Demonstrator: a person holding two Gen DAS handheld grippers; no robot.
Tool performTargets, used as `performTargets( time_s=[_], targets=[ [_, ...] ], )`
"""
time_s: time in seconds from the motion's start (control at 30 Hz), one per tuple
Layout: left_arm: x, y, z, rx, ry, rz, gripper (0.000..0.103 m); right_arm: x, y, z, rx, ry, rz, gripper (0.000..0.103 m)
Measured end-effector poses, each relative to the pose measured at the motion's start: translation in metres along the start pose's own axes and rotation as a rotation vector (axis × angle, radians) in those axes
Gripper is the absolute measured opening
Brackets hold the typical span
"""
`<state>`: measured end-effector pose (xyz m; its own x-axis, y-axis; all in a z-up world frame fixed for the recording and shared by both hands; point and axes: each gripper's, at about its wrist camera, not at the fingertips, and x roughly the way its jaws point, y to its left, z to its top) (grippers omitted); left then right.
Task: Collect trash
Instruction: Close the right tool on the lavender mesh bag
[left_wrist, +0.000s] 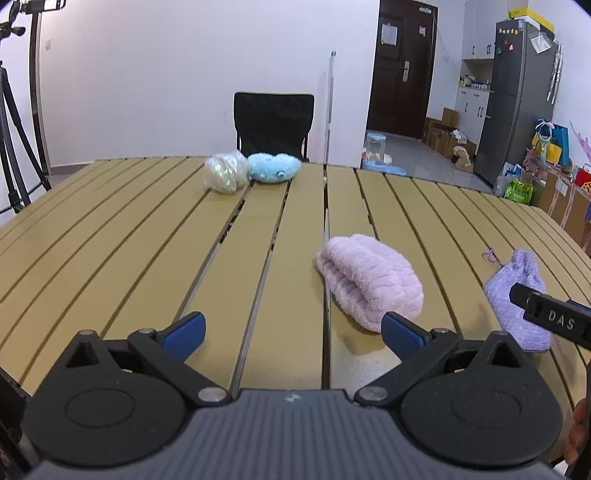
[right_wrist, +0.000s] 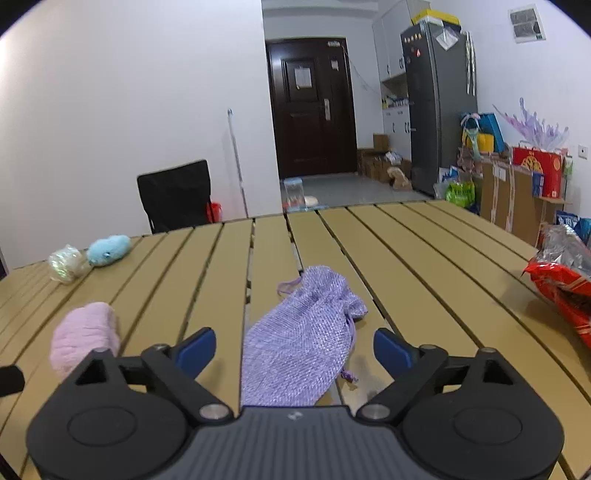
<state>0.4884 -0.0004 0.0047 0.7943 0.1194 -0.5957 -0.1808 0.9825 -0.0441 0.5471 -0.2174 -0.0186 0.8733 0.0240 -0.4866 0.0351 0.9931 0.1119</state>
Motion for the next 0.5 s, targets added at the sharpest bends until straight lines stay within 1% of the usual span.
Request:
performTargets(
  time_s=[0.17, 0.23, 0.27, 0.33, 0.37, 0.47, 0.5],
  targets=[
    [0.004, 0.000, -0.001, 0.008, 0.007, 0.004, 0.103, 0.023, 0.008, 0.004, -0.023, 0.068, -0.024, 0.082],
    [0.004, 0.001, -0.001, 0.009, 0.007, 0.007, 0.103, 0.029, 0.013, 0.004, -0.044, 0.082, -0.029, 0.073],
    [0.005, 0.001, -0.002, 0.008, 0.007, 0.009, 0.103, 0.031, 0.016, 0.004, -0.059, 0.091, -0.040, 0.072],
    [0.006, 0.001, -0.001, 0.006, 0.009, 0.012, 0.103, 0.036, 0.020, 0.003, -0.084, 0.111, -0.051, 0.057],
    [0.006, 0.001, -0.001, 0.006, 0.011, 0.013, 0.103, 0.036, 0.022, 0.003, -0.095, 0.109, -0.049, 0.056],
    [0.007, 0.000, -0.002, 0.009, 0.012, 0.013, 0.103, 0.034, 0.030, 0.001, -0.138, 0.097, -0.051, 0.047],
    [0.006, -0.001, -0.002, 0.011, 0.011, 0.012, 0.103, 0.034, 0.032, 0.000, -0.152, 0.092, -0.040, 0.039]
  ],
)
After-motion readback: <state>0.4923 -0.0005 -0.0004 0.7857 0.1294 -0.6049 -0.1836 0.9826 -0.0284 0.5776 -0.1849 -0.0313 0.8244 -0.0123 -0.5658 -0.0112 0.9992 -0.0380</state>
